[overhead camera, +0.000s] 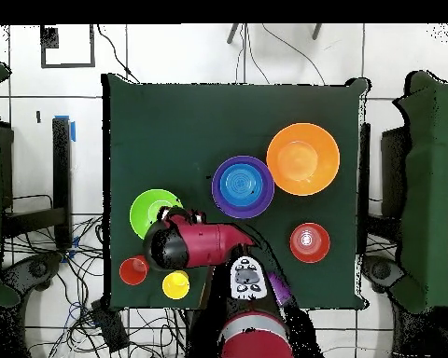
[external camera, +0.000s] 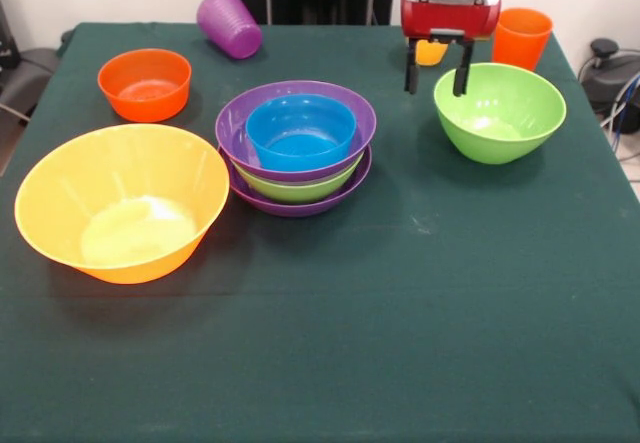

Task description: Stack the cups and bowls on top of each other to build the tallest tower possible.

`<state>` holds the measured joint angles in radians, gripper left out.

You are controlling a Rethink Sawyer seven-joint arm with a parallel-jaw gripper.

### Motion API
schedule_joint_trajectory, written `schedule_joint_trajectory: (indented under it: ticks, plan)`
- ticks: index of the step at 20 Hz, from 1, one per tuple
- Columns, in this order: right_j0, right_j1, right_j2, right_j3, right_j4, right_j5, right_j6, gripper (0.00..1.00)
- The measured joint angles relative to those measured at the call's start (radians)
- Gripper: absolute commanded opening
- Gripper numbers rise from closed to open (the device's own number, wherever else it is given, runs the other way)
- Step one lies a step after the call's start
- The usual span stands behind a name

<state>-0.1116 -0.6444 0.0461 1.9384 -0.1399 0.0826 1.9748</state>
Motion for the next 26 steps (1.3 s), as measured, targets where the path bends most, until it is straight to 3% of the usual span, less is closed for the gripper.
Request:
schedule_joint_trajectory:
  ticks: [16, 26]
  plan:
    - [0.032, 0.093, -0.042, 0.008, 0.030, -0.185, 0.067, 1.00]
    - [0.101, 0.114, -0.060, 0.012, 0.054, -0.206, 0.099, 1.00]
